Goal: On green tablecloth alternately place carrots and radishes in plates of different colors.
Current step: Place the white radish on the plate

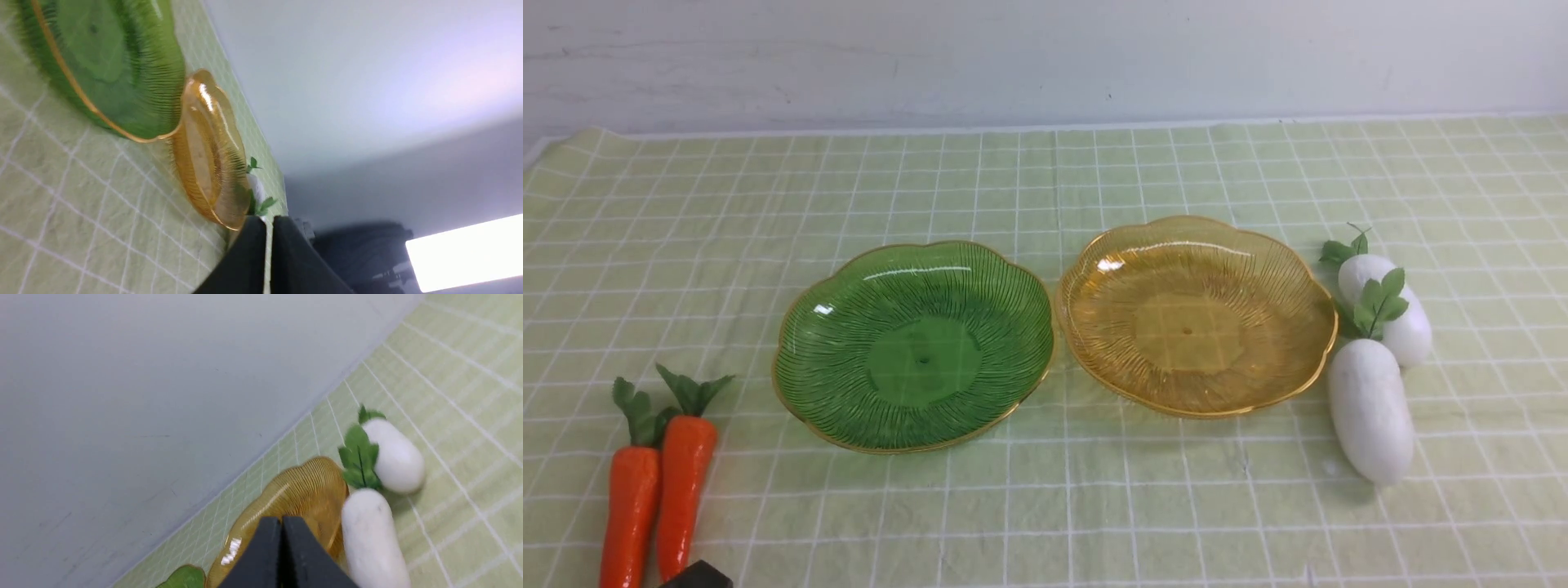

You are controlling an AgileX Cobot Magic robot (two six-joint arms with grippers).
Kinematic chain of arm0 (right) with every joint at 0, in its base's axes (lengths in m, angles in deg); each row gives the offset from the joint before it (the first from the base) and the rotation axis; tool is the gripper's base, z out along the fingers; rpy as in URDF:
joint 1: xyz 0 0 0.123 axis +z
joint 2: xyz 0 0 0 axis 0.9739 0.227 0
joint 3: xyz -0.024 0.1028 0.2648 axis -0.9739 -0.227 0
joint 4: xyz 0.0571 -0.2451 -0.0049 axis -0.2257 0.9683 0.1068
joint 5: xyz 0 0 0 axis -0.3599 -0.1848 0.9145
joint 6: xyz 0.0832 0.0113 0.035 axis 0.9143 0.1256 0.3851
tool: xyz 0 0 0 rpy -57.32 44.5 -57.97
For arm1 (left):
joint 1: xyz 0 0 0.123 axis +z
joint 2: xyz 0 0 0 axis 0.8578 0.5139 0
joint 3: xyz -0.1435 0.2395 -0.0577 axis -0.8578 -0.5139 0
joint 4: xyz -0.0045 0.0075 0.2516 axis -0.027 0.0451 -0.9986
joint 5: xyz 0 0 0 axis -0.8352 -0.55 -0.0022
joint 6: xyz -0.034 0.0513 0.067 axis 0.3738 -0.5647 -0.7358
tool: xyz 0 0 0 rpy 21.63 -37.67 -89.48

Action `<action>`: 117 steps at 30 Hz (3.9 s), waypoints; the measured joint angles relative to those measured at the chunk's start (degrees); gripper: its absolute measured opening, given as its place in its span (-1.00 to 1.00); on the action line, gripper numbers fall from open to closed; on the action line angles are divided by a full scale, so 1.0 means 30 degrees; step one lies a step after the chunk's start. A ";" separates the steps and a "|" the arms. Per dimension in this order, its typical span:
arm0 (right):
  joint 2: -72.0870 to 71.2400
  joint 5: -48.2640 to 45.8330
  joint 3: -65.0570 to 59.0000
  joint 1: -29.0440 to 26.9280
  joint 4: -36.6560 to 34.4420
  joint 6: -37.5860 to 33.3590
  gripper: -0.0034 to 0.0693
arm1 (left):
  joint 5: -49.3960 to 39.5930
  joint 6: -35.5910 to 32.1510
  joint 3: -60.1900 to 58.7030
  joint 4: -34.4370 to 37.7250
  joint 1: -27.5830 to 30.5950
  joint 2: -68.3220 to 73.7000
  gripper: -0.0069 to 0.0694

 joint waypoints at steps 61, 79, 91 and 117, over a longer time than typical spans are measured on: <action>3.4340 -0.6993 1.6655 0.3992 0.9857 -0.1461 0.48 | -0.6895 -0.1751 0.5981 -1.1202 0.0000 1.5557 -0.78; 3.3132 -1.6936 2.3418 0.3992 0.8999 -0.1876 0.30 | -0.6626 -0.1807 0.5981 -1.1453 -0.0015 1.5557 -0.78; 3.4716 -1.1576 2.3733 0.5893 0.4006 -0.8028 0.30 | -0.6161 -0.1807 0.5981 -1.1582 -0.0015 1.5557 -0.78; 3.6699 -1.2565 2.7671 0.4844 1.2003 -0.3245 0.90 | -0.6161 -0.1807 0.5981 -1.1650 -0.0015 1.5557 -0.78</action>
